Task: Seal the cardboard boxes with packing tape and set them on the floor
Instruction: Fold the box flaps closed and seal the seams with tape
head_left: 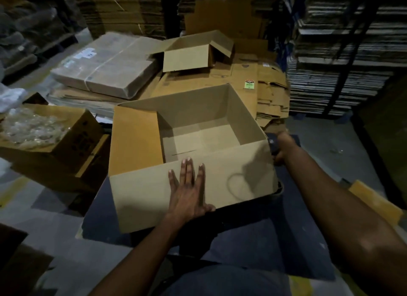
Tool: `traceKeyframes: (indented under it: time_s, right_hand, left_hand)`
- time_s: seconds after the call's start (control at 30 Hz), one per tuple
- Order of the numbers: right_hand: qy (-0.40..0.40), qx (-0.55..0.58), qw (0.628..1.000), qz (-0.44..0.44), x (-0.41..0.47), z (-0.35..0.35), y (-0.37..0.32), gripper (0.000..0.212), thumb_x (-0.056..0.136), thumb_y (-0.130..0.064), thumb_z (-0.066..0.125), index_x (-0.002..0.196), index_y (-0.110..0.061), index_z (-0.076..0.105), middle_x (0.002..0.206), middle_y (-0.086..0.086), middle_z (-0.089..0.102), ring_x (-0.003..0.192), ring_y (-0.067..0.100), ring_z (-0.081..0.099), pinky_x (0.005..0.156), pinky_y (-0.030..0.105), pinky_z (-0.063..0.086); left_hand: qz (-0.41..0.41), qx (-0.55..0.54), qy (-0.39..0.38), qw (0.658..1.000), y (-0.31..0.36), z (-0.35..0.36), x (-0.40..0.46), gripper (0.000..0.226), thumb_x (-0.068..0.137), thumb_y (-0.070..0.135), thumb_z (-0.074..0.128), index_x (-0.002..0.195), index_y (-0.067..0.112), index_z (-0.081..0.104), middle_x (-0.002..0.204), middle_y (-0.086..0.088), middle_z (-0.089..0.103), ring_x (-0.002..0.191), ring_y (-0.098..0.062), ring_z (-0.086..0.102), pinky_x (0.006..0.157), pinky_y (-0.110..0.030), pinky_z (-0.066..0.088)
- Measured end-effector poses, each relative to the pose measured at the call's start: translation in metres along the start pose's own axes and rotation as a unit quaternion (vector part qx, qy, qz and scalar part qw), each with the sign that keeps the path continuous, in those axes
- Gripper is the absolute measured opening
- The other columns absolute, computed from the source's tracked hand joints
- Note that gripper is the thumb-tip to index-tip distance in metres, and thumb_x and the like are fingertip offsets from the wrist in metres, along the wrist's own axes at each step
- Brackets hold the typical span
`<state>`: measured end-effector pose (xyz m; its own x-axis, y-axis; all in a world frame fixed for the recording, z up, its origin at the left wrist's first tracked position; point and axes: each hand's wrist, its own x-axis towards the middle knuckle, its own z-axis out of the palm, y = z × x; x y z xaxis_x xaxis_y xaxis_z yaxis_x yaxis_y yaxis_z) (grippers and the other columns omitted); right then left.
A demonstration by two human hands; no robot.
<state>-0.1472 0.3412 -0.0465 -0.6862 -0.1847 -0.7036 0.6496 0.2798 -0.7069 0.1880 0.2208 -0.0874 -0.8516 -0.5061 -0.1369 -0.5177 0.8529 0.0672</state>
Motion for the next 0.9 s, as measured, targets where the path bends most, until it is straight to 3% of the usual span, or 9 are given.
traceKeyframes:
  time_s: [0.13, 0.3, 0.43, 0.53, 0.6, 0.63, 0.7, 0.77, 0.9]
  right_hand:
    - [-0.04, -0.019, 0.996, 0.076, -0.013, -0.007, 0.002, 0.043, 0.093, -0.062, 0.047, 0.096, -0.021, 0.054, 0.077, 0.014, 0.063, 0.073, 0.029, 0.054, 0.059, 0.04, 0.054]
    - [-0.048, 0.03, 0.996, 0.068, -0.004, -0.009, 0.003, 0.05, 0.096, -0.05, 0.056, 0.131, -0.014, 0.054, 0.125, 0.013, 0.058, 0.1, 0.036, 0.058, 0.072, 0.051, 0.048]
    - [-0.101, 0.051, 0.991, 0.069, -0.007, -0.011, 0.001, 0.053, 0.098, -0.054, 0.052, 0.127, -0.01, 0.051, 0.116, 0.014, 0.06, 0.106, 0.035, 0.057, 0.097, 0.061, 0.043]
    - [-0.093, 0.096, 0.99, 0.04, -0.015, -0.008, -0.002, 0.042, 0.095, -0.049, 0.058, 0.115, -0.013, 0.053, 0.097, 0.01, 0.061, 0.088, 0.028, 0.06, 0.088, 0.051, 0.05]
    - [-0.073, 0.147, 0.986, -0.005, -0.013, -0.007, -0.002, 0.043, 0.09, -0.042, 0.064, 0.123, -0.016, 0.056, 0.107, 0.012, 0.067, 0.099, 0.03, 0.065, 0.092, 0.05, 0.055]
    - [-0.058, 0.169, 0.983, -0.034, -0.012, -0.006, -0.002, 0.046, 0.086, -0.04, 0.067, 0.125, -0.018, 0.058, 0.107, 0.012, 0.068, 0.1, 0.03, 0.067, 0.088, 0.046, 0.058]
    - [-0.052, 0.192, 0.976, -0.092, -0.009, -0.008, 0.001, 0.038, 0.079, -0.035, 0.07, 0.113, -0.021, 0.062, 0.082, 0.003, 0.065, 0.076, 0.022, 0.062, 0.064, 0.033, 0.057]
    - [-0.085, 0.187, 0.966, -0.158, -0.01, -0.01, 0.004, 0.028, 0.081, -0.031, 0.071, 0.1, -0.028, 0.051, 0.063, -0.006, 0.045, 0.055, 0.014, 0.041, 0.043, 0.021, 0.039]
    - [-0.173, -0.011, 0.959, -0.224, -0.064, -0.01, -0.002, 0.039, 0.092, -0.057, 0.062, 0.119, -0.029, 0.057, 0.087, -0.012, 0.061, 0.063, 0.002, 0.054, 0.039, 0.018, 0.042]
  left_hand:
    - [0.025, 0.032, -0.03, 0.999, 0.019, 0.013, 0.0, 0.155, 0.063, 0.081, 0.073, 0.157, 0.017, -0.031, 0.158, -0.022, -0.044, 0.147, -0.039, -0.042, 0.113, -0.075, -0.018]
    - [0.036, 0.051, -0.042, 0.997, 0.018, 0.002, -0.006, 0.135, 0.075, 0.058, 0.072, 0.16, 0.019, -0.026, 0.159, -0.023, -0.042, 0.148, -0.042, -0.038, 0.114, -0.077, -0.009]
    - [0.056, 0.053, -0.113, 0.991, 0.012, -0.033, -0.002, 0.139, 0.072, 0.064, 0.075, 0.16, 0.025, -0.026, 0.163, -0.018, -0.037, 0.153, -0.037, -0.031, 0.118, -0.074, -0.008]
    - [0.056, 0.051, -0.135, 0.988, 0.011, -0.054, 0.003, 0.138, 0.071, 0.062, 0.077, 0.162, 0.028, -0.021, 0.168, -0.018, -0.028, 0.157, -0.035, -0.02, 0.12, -0.071, 0.001]
    - [0.055, 0.045, -0.143, 0.987, 0.013, -0.066, 0.006, 0.136, 0.07, 0.061, 0.079, 0.163, 0.029, -0.016, 0.17, -0.016, -0.02, 0.159, -0.033, -0.011, 0.121, -0.069, 0.008]
    - [0.056, 0.043, -0.147, 0.987, 0.013, -0.073, 0.008, 0.135, 0.069, 0.06, 0.08, 0.164, 0.03, -0.012, 0.172, -0.016, -0.015, 0.16, -0.032, -0.006, 0.121, -0.067, 0.013]
    - [0.055, 0.021, -0.157, 0.986, 0.01, -0.09, 0.011, 0.129, 0.069, 0.055, 0.081, 0.166, 0.032, 0.0, 0.173, -0.014, -0.002, 0.16, -0.028, 0.005, 0.12, -0.06, 0.024]
    - [0.052, -0.034, -0.164, 0.984, 0.004, -0.108, 0.016, 0.119, 0.069, 0.05, 0.082, 0.165, 0.037, 0.014, 0.173, -0.008, 0.012, 0.157, -0.026, 0.02, 0.119, -0.047, 0.034]
    - [0.039, -0.127, -0.18, 0.975, -0.008, -0.137, 0.022, 0.101, 0.066, 0.048, 0.087, 0.156, 0.044, 0.041, 0.154, 0.006, 0.052, 0.13, -0.018, 0.056, 0.102, -0.031, 0.048]
